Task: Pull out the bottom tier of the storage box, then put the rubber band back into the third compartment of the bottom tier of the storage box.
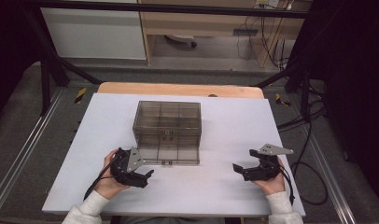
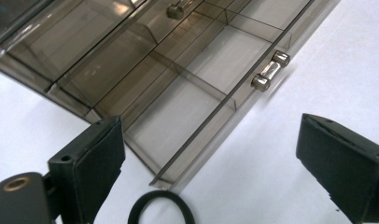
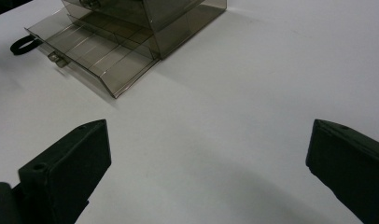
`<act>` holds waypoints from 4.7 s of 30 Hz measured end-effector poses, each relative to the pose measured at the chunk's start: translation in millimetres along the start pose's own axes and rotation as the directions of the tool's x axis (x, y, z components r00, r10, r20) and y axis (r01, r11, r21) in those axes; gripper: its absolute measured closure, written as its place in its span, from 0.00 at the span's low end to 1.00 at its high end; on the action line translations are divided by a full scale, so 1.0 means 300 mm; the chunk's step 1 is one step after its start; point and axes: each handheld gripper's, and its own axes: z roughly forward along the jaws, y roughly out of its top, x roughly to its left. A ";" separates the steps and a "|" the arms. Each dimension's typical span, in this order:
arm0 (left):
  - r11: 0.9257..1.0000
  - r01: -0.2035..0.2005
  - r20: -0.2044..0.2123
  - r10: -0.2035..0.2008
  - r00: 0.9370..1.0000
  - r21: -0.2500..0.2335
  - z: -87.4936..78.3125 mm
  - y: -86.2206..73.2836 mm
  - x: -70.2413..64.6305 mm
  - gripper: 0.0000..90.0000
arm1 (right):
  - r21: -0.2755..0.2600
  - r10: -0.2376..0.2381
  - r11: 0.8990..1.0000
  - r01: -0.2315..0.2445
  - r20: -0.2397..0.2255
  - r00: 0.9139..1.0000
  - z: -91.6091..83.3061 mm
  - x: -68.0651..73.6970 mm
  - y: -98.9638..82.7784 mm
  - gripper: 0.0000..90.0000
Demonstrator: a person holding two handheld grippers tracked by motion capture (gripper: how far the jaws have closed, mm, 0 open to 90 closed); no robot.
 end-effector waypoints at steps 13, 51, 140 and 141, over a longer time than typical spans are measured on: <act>0.992 0.128 0.042 -0.129 0.991 0.016 -0.033 -0.041 0.060 0.03 | 0.001 0.001 1.000 -0.001 -0.001 1.000 0.001 0.000 0.000 0.01; 0.933 0.355 0.037 -0.357 0.933 0.064 -0.045 -0.168 0.200 0.20 | 0.006 0.005 1.000 -0.005 0.005 1.000 0.002 -0.001 -0.001 0.01; 0.908 0.401 0.028 -0.407 0.913 0.119 0.019 -0.198 0.194 0.96 | 0.005 0.007 1.000 -0.007 0.004 1.000 0.002 -0.001 -0.001 0.01; 0.909 0.401 0.031 -0.407 0.913 0.118 0.019 -0.199 0.195 0.96 | 0.005 0.004 1.000 -0.004 0.004 1.000 0.002 -0.001 -0.001 0.01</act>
